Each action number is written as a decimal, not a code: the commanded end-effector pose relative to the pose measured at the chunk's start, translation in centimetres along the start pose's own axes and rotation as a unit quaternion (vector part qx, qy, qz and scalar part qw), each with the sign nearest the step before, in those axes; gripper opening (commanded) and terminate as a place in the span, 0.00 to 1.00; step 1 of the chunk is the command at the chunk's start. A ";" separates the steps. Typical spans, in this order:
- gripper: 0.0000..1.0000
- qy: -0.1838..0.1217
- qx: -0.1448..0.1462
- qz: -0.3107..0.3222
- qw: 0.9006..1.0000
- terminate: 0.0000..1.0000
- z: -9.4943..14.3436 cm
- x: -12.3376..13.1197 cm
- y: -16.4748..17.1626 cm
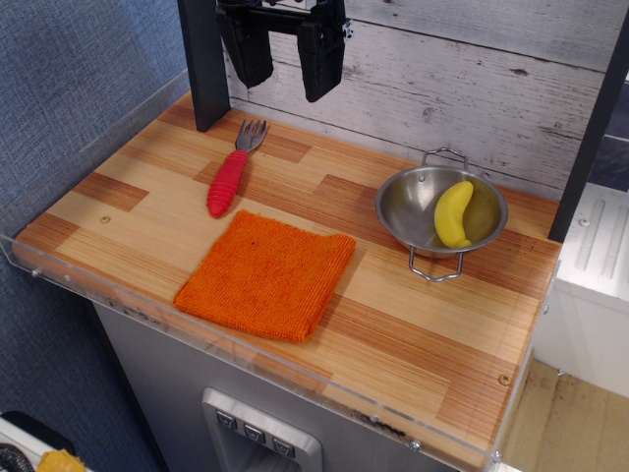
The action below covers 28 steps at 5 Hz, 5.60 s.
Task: Place fork on orange cloth.
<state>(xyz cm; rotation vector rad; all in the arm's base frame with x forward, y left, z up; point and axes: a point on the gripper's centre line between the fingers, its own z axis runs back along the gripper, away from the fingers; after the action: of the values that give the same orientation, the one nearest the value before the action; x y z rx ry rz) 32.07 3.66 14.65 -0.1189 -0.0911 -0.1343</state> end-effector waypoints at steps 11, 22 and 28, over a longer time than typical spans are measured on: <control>1.00 -0.040 0.069 0.103 0.991 0.00 -6.6 0.3 8.5; 1.00 -0.007 0.051 0.175 0.983 0.00 -13.3 -1.6 11.4; 0.00 -0.071 0.036 0.176 0.981 0.00 -3.9 -2.8 8.2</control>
<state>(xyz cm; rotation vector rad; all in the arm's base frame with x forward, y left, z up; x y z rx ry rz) 30.90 11.45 8.21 -0.0896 -0.1725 0.2331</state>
